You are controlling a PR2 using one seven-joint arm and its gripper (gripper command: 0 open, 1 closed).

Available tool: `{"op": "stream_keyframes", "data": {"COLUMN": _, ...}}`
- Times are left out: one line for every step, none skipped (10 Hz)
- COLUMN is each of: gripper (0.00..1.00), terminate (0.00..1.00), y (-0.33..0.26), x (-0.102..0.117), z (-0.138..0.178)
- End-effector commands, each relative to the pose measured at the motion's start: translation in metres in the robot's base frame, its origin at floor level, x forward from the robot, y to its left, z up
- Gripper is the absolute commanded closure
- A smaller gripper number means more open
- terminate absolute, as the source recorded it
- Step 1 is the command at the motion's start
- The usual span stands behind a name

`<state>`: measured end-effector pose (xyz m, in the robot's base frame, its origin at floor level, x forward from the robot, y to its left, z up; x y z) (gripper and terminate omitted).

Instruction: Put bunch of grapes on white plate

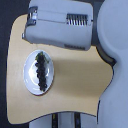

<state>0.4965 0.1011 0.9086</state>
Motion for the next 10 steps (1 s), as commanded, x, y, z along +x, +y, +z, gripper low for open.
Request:
{"op": "stream_keyframes", "data": {"gripper": 0.00, "terminate": 0.00, "y": -0.040, "x": 0.026, "z": 0.059}}
{"op": "stream_keyframes", "data": {"gripper": 0.00, "terminate": 0.00, "y": -0.063, "x": 0.024, "z": 0.058}}
{"op": "stream_keyframes", "data": {"gripper": 0.00, "terminate": 0.00, "y": -0.105, "x": 0.027, "z": 0.057}}
{"op": "stream_keyframes", "data": {"gripper": 0.00, "terminate": 0.00, "y": -0.128, "x": 0.027, "z": 0.057}}
{"op": "stream_keyframes", "data": {"gripper": 0.00, "terminate": 0.00, "y": -0.160, "x": 0.029, "z": 0.058}}
{"op": "stream_keyframes", "data": {"gripper": 0.00, "terminate": 0.00, "y": -0.190, "x": 0.030, "z": 0.060}}
{"op": "stream_keyframes", "data": {"gripper": 0.00, "terminate": 0.00, "y": -0.232, "x": 0.033, "z": 0.064}}
{"op": "stream_keyframes", "data": {"gripper": 0.00, "terminate": 0.00, "y": -0.248, "x": 0.034, "z": 0.066}}
{"op": "stream_keyframes", "data": {"gripper": 0.00, "terminate": 0.00, "y": -0.273, "x": 0.036, "z": 0.069}}
{"op": "stream_keyframes", "data": {"gripper": 0.00, "terminate": 0.00, "y": -0.297, "x": 0.034, "z": 0.069}}
